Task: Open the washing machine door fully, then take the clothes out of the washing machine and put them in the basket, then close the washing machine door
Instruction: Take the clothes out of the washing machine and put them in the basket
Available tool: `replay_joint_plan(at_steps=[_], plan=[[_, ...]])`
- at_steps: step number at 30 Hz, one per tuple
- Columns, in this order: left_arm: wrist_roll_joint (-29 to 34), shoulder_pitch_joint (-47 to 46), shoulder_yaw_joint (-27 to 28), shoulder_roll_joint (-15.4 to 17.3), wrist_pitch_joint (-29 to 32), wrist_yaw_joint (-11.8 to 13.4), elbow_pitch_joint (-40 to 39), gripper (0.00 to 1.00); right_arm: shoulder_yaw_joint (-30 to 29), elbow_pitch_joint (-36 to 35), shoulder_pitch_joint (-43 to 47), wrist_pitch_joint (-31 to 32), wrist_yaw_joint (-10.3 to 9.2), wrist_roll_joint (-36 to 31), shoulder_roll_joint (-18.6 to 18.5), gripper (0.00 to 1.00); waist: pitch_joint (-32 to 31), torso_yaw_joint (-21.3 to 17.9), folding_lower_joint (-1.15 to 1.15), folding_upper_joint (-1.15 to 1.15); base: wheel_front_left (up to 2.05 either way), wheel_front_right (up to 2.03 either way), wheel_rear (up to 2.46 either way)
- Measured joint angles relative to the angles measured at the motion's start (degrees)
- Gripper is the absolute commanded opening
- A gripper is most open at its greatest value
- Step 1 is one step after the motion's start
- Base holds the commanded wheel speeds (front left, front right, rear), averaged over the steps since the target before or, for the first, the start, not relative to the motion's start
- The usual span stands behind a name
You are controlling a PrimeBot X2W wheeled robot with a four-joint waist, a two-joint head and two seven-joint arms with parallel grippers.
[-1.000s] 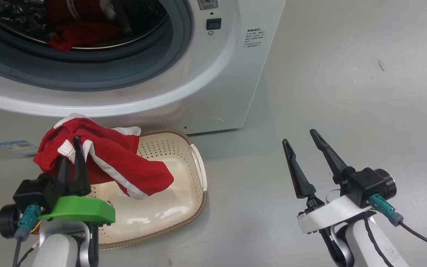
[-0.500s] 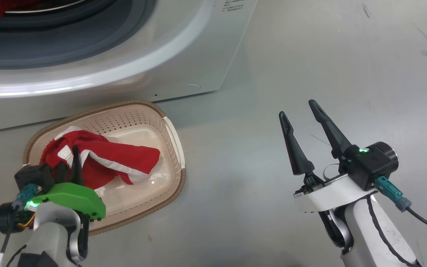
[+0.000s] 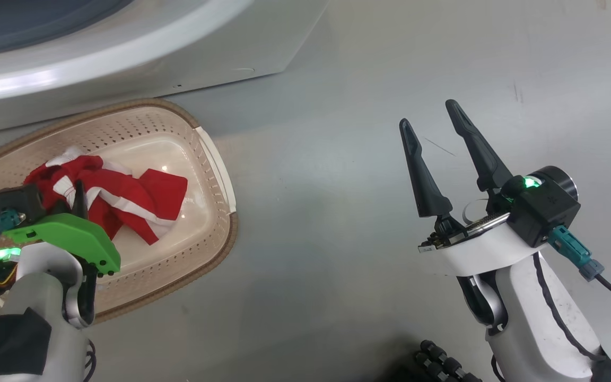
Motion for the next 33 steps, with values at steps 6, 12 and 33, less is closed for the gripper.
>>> replay_joint_plan(at_steps=[6, 12, 33], plan=[[-1.67, -2.47, 0.26, -0.15, 0.93, -0.62, 5.50, 0.00, -0.01, 0.03, -1.24, 0.00, -0.44, 0.54, 0.08, 1.00, 2.76, -0.96, 0.00, 0.00, 0.00, 0.00, 0.00], [-2.01, -4.78, 0.25, -0.69, 0.97, -1.54, 9.14, 0.00, 0.27, 0.15, -1.97, 0.00, -0.56, 0.79, 0.16, 1.00, 3.55, -1.22, 0.00, 0.00, 0.00, 0.00, 0.00], [-1.40, -6.17, -0.66, -0.49, -7.44, -4.57, 16.66, 1.00, 0.36, 3.80, -2.87, 0.00, -1.00, 1.15, 0.19, 1.00, -1.82, -0.29, 0.00, 0.00, 0.00, 0.00, 0.00]])
